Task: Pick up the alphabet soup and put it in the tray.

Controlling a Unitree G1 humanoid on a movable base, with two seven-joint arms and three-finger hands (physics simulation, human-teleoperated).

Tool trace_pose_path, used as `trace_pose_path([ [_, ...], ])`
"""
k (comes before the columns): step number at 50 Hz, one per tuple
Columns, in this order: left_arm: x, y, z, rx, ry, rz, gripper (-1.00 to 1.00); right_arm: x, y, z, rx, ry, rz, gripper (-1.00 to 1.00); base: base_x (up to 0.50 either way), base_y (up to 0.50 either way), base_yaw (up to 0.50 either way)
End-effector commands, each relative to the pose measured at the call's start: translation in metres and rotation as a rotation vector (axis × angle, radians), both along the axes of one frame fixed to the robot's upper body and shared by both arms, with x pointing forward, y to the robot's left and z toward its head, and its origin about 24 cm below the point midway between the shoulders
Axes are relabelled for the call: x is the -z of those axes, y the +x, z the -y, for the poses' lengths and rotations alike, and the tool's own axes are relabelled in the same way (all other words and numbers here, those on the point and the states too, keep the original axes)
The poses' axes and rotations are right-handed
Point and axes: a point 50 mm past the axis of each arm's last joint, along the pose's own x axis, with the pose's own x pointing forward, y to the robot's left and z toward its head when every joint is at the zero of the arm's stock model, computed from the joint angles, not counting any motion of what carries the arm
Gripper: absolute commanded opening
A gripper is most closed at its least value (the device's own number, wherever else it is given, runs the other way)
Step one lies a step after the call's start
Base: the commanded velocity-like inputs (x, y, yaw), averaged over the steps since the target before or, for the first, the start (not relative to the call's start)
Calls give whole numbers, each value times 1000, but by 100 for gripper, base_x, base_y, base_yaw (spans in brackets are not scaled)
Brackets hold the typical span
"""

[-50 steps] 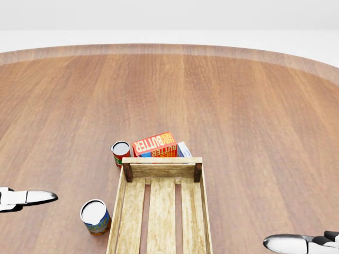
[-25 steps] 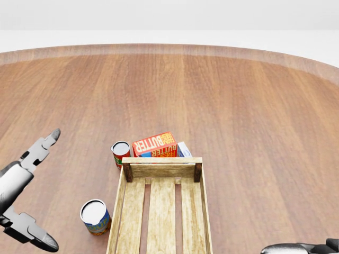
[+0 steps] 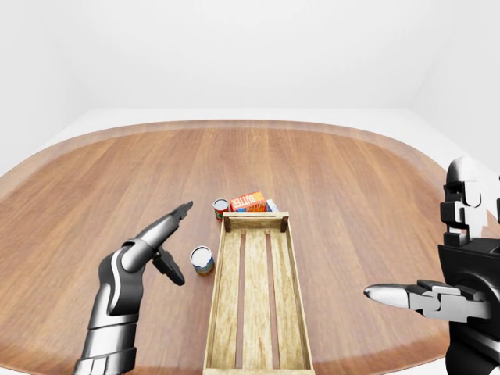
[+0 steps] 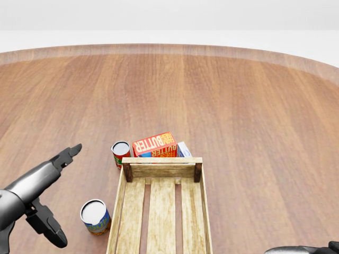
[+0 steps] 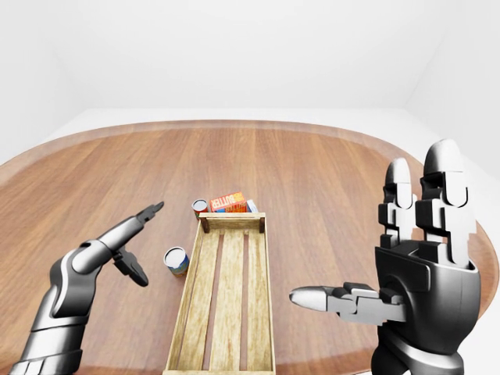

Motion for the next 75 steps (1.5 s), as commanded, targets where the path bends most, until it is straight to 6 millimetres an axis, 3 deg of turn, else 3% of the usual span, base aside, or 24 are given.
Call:
trace_pose_path([
  [1, 17, 8, 9, 26, 55, -87, 100, 1, 0, 1, 11, -4, -10, 100, 0, 0, 0],
  [11, 23, 23, 21, 64, 74, -131, 100, 2, -1, 2, 25, -2, -25, 100, 0, 0, 0],
  [17, 39, 34, 22, 86, 123, -234, 100, 2, -3, 6, 28, 11, -32, 100, 0, 0, 0],
  [33, 54, 40, 25, 158, 181, -321, 100, 3, -3, 6, 24, 24, -45, 100, 0, 0, 0],
  [47, 66, 51, 32, 100, 209, -343, 100, 3, -4, 6, 14, 33, -55, 100, 0, 0, 0],
  [52, 60, 57, 33, 80, 201, -353, 100, 4, -4, 6, 13, 36, -65, 100, 0, 0, 0],
  [54, 66, 55, 34, 83, 201, -347, 100, 4, -4, 6, 12, 37, -68, 100, 0, 0, 0],
  [75, 67, 58, 35, 52, 231, -368, 100, 4, -4, 7, 10, 52, -78, 100, 0, 0, 0],
])
